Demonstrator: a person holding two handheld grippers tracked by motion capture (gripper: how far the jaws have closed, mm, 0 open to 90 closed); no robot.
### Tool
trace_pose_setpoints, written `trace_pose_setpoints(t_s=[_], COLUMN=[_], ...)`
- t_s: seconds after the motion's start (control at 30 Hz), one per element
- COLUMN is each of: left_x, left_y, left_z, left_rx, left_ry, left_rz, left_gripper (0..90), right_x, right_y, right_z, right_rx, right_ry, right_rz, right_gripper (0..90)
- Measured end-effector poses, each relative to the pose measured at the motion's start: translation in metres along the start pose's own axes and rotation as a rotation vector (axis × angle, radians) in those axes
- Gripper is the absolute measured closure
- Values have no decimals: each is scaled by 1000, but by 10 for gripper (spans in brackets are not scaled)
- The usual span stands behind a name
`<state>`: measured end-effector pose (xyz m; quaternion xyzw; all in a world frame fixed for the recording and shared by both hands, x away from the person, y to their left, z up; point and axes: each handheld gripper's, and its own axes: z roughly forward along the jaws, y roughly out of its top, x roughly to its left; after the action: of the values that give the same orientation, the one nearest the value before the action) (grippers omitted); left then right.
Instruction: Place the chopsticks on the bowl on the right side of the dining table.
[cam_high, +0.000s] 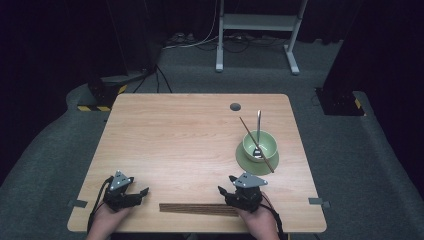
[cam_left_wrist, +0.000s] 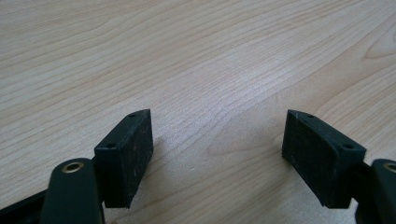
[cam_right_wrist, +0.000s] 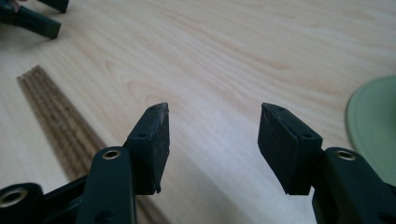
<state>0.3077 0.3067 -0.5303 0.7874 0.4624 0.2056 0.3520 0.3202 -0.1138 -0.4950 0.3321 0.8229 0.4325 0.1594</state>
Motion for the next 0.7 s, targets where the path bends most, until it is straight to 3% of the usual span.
trace_pose_setpoints(t_s=[0.07,0.17,0.37,0.43,0.7], left_x=[0,0,0,0,0], left_y=[0,0,0,0,0], left_z=[0,0,0,0,0], left_rx=[0,1,0,0,0], left_ry=[0,0,3,3,1], left_rz=[2,1,2,-1,1], left_gripper=[248,247,247,247,247], right_x=[2,5,8,13,18], right_y=[-7,-16,-16,-17,-18], right_z=[-2,-1,7,13,18], right_rx=[10,45,41,73,101], right_ry=[19,41,103,113,136], right_rz=[8,-15,18,-8,-24], right_gripper=[436,436,443,454,516])
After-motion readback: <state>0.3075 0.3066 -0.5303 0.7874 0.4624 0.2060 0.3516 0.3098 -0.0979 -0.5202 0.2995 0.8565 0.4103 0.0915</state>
